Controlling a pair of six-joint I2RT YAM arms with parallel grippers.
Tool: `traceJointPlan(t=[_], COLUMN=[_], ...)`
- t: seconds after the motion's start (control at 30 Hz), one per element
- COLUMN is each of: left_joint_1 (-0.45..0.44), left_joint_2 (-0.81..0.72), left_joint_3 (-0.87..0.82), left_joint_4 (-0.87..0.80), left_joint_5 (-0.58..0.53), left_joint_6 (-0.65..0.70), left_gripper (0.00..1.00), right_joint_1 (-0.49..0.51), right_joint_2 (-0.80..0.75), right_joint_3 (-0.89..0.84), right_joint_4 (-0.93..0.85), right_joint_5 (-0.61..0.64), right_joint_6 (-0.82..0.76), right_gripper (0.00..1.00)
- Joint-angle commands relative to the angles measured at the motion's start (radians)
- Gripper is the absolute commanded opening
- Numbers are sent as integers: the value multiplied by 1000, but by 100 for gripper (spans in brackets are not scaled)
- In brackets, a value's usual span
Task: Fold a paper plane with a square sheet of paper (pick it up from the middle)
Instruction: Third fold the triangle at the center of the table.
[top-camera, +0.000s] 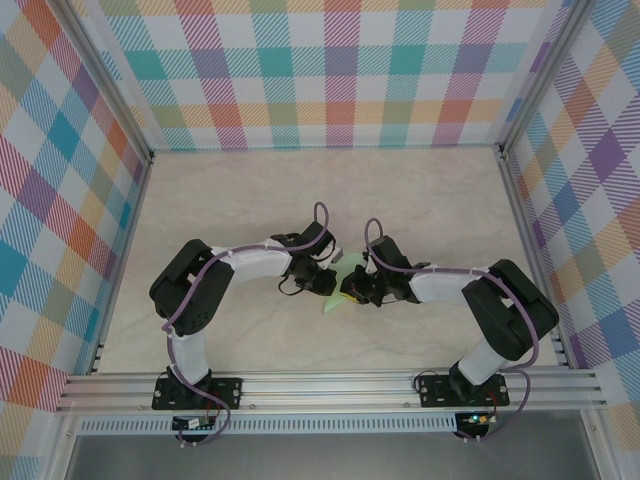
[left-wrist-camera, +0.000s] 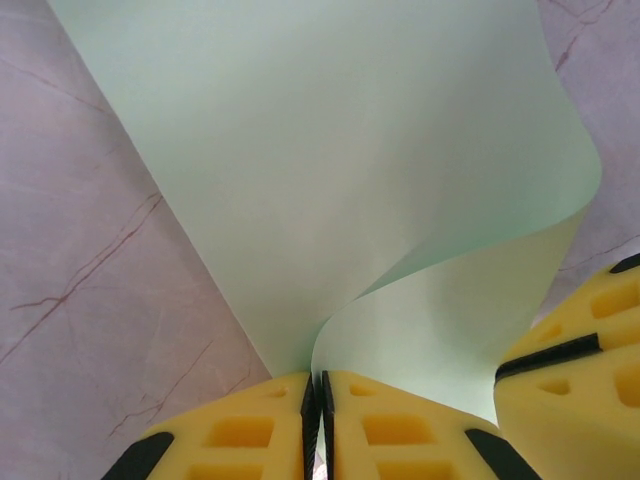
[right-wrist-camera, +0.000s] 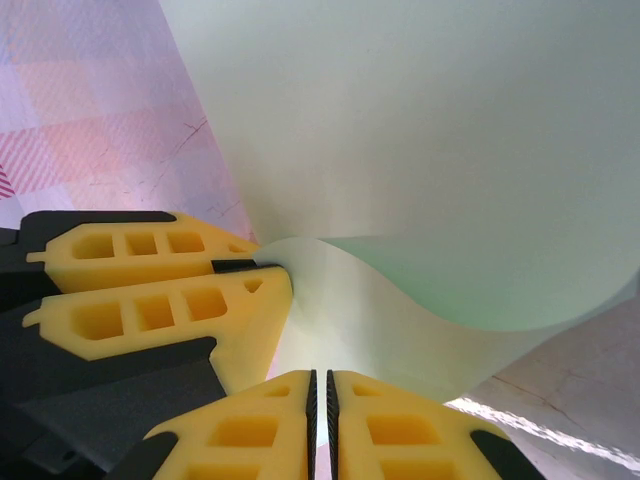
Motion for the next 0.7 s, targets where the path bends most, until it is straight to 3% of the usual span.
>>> traceJointPlan(t=[0.0,0.5,0.67], left_joint_1=[4,4,4], left_joint_2=[52,69,77], left_joint_3=[-20,-27,-38], left_joint_4=[-22,-32,-27], left_joint_5=[2,-44,-44], left_joint_6=[10,8,5], left_gripper=[12,3,2], right_joint_1=[-9,-51,-61], right_joint_2=[16,94,37], right_joint_3=[28,-1,-3], right_joint_4=[10,41,25], right_joint_5=[-2,-20,-27], right_joint_6=[-9,-45,-51], right_gripper=[13,14,15])
